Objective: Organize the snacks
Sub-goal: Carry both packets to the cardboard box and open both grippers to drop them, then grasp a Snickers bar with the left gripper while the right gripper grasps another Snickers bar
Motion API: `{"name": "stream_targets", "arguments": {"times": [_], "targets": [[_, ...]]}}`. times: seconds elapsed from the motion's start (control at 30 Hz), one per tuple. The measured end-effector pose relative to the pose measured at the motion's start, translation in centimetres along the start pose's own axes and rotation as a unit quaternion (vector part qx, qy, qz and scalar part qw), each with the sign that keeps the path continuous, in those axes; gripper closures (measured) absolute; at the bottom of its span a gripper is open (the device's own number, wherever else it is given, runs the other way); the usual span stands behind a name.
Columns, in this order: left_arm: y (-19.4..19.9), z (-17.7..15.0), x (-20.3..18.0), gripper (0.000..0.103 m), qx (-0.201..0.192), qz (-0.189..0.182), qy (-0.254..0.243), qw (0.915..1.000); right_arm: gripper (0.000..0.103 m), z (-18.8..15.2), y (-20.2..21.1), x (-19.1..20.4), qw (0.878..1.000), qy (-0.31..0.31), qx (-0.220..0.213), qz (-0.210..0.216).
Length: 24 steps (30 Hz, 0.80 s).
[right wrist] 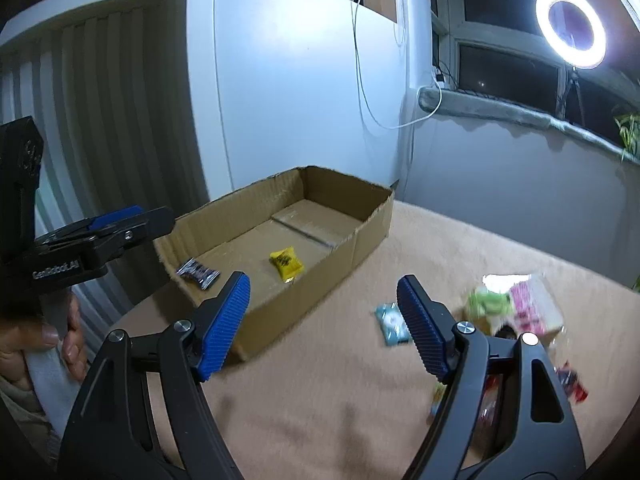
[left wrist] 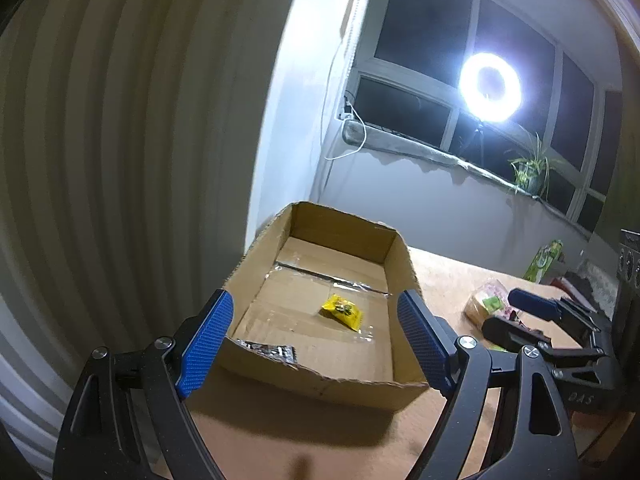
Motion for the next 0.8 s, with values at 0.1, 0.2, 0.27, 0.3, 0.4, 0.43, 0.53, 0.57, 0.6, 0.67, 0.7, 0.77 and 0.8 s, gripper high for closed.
{"name": "stream_targets", "arguments": {"times": [0.1,0.2,0.27,0.3,0.4,0.43,0.53,0.57,0.6,0.67,0.7,0.77,0.8], "targets": [[0.2,-0.2,-1.4,0.019,0.005,-0.003,-0.012,0.9999,0.023,-0.8,1.4,-0.2,1.0,0.008,-0.001,-0.005],[0.6,-0.6,-2.9,0.019,0.008,-0.011,-0.021,0.9997,0.017,-1.5,2.9,-0.9,1.0,0.005,-0.006,-0.007],[0.8,-1.1,-3.8,0.018,0.013,-0.012,-0.029,0.9994,0.012,-2.0,4.0,-1.6,1.0,0.004,-0.01,-0.014],[0.8,-1.3,-4.4,0.014,0.016,-0.014,-0.034,0.9992,0.012,-2.3,4.4,-2.0,1.0,0.004,-0.011,-0.019],[0.7,-1.9,-5.8,0.008,0.025,-0.023,-0.045,0.9984,0.01,-3.4,5.8,-3.9,0.999,0.002,-0.008,-0.038],[0.6,-2.2,-6.4,0.008,0.03,-0.028,-0.047,0.998,0.009,-3.7,6.3,-4.6,0.999,-0.001,-0.008,-0.044],[0.4,-2.9,-7.9,0.008,0.043,-0.041,-0.056,0.9967,0.003,-4.8,7.9,-7.2,0.997,-0.018,-0.008,-0.068],[0.3,-3.2,-8.4,0.008,0.047,-0.044,-0.059,0.9962,0.003,-5.2,8.4,-8.3,0.997,-0.024,-0.006,-0.079],[0.2,-3.5,-8.9,0.008,0.051,-0.048,-0.063,0.9955,0.003,-5.6,8.8,-9.1,0.996,-0.029,-0.005,-0.087],[-0.1,-4.2,-10.0,0.008,0.061,-0.058,-0.07,0.994,0.003,-6.5,9.8,-11.2,0.994,-0.042,-0.001,-0.105],[-0.1,-4.4,-10.4,0.008,0.064,-0.061,-0.073,0.9934,0.003,-6.8,10.1,-11.9,0.993,-0.047,0.0,-0.11],[-0.3,-5.0,-11.6,0.008,0.069,-0.07,-0.084,0.9916,0.003,-7.4,10.8,-13.6,0.991,-0.06,0.001,-0.122],[-0.5,-5.3,-12.1,0.008,0.072,-0.075,-0.09,0.9905,0.003,-7.7,11.1,-14.3,0.99,-0.064,0.003,-0.126]]}}
Point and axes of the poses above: each gripper's, at about its wrist camera, not at the fingertips, and y roughly against the way its jaws point, x to its left, z to its top, the point moved 8 cm from there along -y, roughly the way its jaws point, and after that the axes turned 9 degrees about -x, right-handed, at the moved point
